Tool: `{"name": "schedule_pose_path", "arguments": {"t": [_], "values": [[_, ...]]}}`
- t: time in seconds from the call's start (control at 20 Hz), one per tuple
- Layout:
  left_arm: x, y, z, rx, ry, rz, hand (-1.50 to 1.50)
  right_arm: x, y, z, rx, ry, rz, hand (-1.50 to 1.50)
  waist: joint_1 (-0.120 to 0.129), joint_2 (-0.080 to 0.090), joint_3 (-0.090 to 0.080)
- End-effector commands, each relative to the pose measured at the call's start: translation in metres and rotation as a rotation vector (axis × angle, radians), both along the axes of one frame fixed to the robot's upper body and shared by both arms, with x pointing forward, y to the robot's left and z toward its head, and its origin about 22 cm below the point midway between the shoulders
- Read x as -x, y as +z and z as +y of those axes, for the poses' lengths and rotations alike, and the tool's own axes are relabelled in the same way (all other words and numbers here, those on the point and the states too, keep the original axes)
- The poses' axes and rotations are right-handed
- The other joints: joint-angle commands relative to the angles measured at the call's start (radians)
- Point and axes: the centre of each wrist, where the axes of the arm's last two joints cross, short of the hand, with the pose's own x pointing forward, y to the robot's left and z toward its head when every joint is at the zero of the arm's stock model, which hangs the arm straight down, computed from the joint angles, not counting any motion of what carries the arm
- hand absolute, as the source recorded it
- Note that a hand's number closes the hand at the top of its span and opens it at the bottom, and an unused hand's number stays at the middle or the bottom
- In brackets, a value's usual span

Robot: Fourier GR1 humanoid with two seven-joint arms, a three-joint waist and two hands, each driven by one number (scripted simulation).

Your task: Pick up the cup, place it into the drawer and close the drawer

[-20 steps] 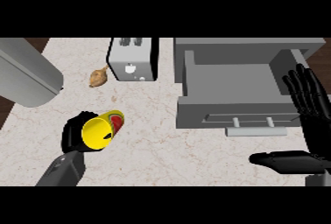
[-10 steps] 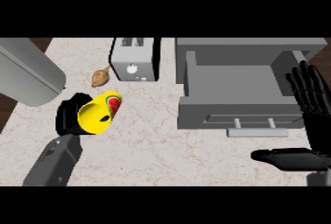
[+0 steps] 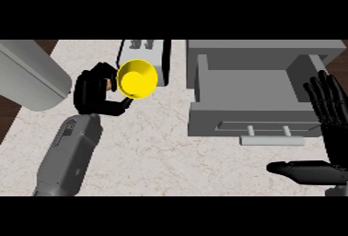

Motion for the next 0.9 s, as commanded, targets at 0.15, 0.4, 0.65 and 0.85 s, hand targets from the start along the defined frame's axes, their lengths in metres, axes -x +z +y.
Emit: {"name": "schedule_pose_path", "arguments": {"t": [0.15,0.4,0.65,0.85], "values": [[-0.017,0.079,-0.068,-0.069,-0.074,-0.026,1.50,-0.001,0.007,-0.012,0.016,0.005,0.006,-1.50,-0.007,0.003,-0.001],[-0.017,0.128,-0.115,-0.118,-0.076,-0.034,1.50,0.002,0.008,-0.007,-0.006,0.008,-0.013,-1.50,-0.013,0.003,-0.001],[-0.030,0.144,-0.145,-0.189,-0.057,-0.031,1.50,0.003,0.001,-0.010,-0.004,0.004,-0.014,-1.50,-0.023,0.008,-0.001],[-0.047,0.158,-0.167,-0.195,-0.037,0.046,1.50,-0.003,0.019,0.001,-0.007,0.029,-0.021,-1.50,-0.045,0.014,-0.001]]}}
